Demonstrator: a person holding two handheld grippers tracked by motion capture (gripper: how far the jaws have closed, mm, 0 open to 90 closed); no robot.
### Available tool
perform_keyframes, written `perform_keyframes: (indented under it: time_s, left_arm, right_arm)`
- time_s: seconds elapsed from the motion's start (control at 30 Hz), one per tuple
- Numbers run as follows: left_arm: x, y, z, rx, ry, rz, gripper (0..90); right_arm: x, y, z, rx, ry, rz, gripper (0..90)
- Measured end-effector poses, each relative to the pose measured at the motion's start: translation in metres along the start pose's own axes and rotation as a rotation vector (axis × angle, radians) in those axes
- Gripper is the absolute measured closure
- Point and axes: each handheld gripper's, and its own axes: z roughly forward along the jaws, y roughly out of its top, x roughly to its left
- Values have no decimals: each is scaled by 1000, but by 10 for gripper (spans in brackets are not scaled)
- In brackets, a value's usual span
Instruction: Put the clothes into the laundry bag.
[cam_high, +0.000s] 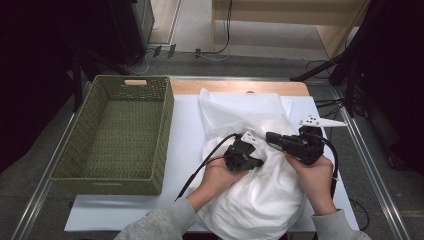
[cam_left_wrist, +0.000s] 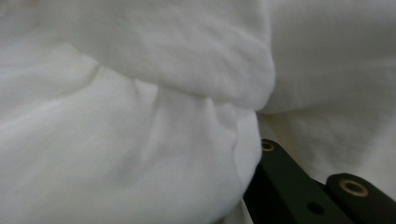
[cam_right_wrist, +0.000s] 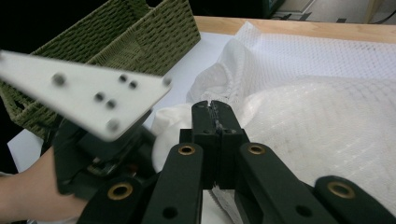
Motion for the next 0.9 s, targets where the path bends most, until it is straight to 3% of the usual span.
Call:
perform_keyframes:
  time_s: [0.07,0.17,0.3,0.4,0.5,0.53,0.63,0.73,0.83,0.9]
  left_arm:
    - [8,7,3,-11,25,-20,900]
    - [17,18,5,-40,27,-61,900]
    - [25,33,1,-54,52,-53,900]
    - [35,33,-2,-24,11,-78,900]
    - [35,29,-12,-1,-14,-52,893]
    - [34,29,-19,-12,-38,-61,878]
    - [31,27,-36,-1,-69,-44,800]
    - [26,24,-52,6,-93,-26,655]
    - [20,18,-67,-10,-88,23,450]
    - [18,14,-74,-20,-82,25,398]
  right_arm:
    - [0,-1,1,2,3,7,900]
    - [0,-2,3,8,24,25,900]
    - [3,-3,3,-4,76,29,900]
    - [5,-3,-1,-17,83,19,900]
    - [4,-5,-1,-2,63,9,900]
    - [4,-6,0,3,52,0,900]
    - [4,-7,1,11,37,-10,900]
    - [3,-7,0,11,35,-4,900]
    - [2,-8,0,12,34,-2,898]
    - [2,-9,-1,7,34,-3,899]
